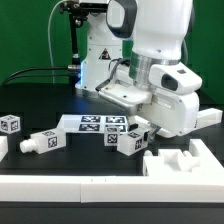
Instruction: Assemble chair
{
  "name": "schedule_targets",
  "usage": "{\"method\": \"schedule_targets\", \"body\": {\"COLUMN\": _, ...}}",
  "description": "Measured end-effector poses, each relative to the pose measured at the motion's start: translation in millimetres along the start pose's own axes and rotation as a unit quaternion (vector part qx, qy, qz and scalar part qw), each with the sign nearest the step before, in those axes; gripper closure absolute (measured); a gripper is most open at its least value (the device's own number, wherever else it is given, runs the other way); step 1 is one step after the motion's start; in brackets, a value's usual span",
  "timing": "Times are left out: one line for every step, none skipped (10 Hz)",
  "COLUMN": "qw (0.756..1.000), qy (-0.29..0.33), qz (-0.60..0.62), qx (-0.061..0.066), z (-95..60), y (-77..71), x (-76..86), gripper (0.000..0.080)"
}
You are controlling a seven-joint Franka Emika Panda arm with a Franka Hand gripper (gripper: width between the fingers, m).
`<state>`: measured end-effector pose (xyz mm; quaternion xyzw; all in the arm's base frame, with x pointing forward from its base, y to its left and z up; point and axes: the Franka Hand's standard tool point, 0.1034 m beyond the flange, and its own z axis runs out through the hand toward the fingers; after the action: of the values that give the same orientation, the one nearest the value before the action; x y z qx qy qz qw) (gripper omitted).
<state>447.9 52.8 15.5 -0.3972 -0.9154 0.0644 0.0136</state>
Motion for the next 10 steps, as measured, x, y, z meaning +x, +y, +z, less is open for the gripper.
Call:
{"method": "schedule_targets", "body": {"qw": 1.0, "qy": 0.0, "qz": 0.002, "qx": 0.0, "z": -0.1, "y": 0.0, "x": -0.1, "gripper": 0.0515}}
{"method": "schedule_targets", "body": {"qw": 1.0, "qy": 0.0, "qz": 0.005, "qx": 0.0, "z": -0.1, "y": -0.1, "x": -0.3, "gripper": 0.0515}}
{"method": "schedule_targets", "body": {"qw": 1.0, "qy": 0.0, "qz": 0.02, "qx": 0.0, "z": -0.3, "y": -0.3, "x": -0.7, "gripper": 0.0432}}
{"method": "schedule_targets", "body": {"qw": 1.0, "qy": -0.006, "qz": 0.018, "qx": -0.004, "z": -9.4, "y": 2.1, "x": -6.1, "gripper": 0.0432}}
{"method": "schedule_targets", "body": {"qw": 0.999, "qy": -0.012, "qz": 0.05, "qx": -0.004, "z": -22.7, "y": 2.8, "x": -11.3, "gripper": 0.0237}}
{"method": "schedule_targets", "body": {"qw": 0.997, "qy": -0.017, "qz": 0.075, "qx": 0.005, "z": -36.2, "y": 1.6, "x": -18.2, "gripper": 0.0173}}
{"method": "schedule_targets", "body": {"qw": 0.991, "qy": -0.024, "qz": 0.131, "qx": 0.005, "z": -50.0, "y": 6.5, "x": -26.0, "gripper": 0.0173}}
{"method": "schedule_targets", "body": {"qw": 0.984, "qy": -0.032, "qz": 0.177, "qx": -0.008, "z": -61.2, "y": 16.6, "x": -33.5, "gripper": 0.0154}}
{"method": "schedule_targets", "body": {"qw": 0.982, "qy": -0.034, "qz": 0.184, "qx": -0.015, "z": -63.8, "y": 20.0, "x": -38.4, "gripper": 0.0154}}
{"method": "schedule_targets", "body": {"qw": 0.978, "qy": -0.033, "qz": 0.207, "qx": -0.017, "z": -63.4, "y": 20.5, "x": -39.1, "gripper": 0.0151}}
